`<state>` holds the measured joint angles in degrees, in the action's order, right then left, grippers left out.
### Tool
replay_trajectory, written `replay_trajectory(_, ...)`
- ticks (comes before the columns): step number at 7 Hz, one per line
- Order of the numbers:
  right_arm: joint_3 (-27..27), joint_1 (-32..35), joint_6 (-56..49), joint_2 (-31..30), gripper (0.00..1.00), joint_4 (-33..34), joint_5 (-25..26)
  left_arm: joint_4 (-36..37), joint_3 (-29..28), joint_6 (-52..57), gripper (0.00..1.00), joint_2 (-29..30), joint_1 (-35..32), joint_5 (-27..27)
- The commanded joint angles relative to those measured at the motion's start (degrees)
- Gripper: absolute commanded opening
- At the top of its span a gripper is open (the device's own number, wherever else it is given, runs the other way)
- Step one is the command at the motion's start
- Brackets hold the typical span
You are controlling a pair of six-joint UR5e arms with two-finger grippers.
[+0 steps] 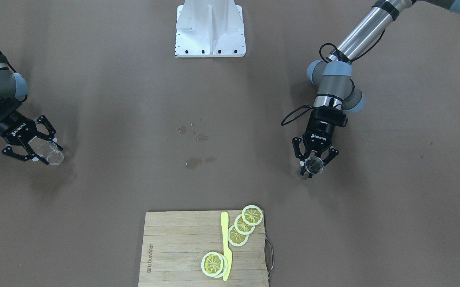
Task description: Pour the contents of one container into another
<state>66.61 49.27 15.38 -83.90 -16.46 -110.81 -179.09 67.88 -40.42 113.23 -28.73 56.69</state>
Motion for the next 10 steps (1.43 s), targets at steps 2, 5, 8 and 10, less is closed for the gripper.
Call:
replay_trajectory(2, -3.15, -1.63, 0.0, -0.12, 0.0, -4.28, 3.49, 0.32, -0.11, 0.25, 0.0, 0.06, 0.25, 0.09)
replay_trajectory(5, -3.51, -2.07, 0.0, -0.12, 0.0, -4.37, 4.02, 0.67, -0.2, 0.34, 0.0, 0.06, 0.34, 0.0)
replay_trajectory(8, -3.25, -2.25, 0.0, -0.04, 0.0, -4.29, 5.68, 0.76, -0.2, 0.43, 0.0, 0.06, 0.52, 0.0)
replay_trajectory(10, -2.28, -2.6, 1.57, -0.04, 0.0, -3.5, 9.37, 0.85, -0.2, 0.52, 0.0, 0.06, 0.52, 0.0)
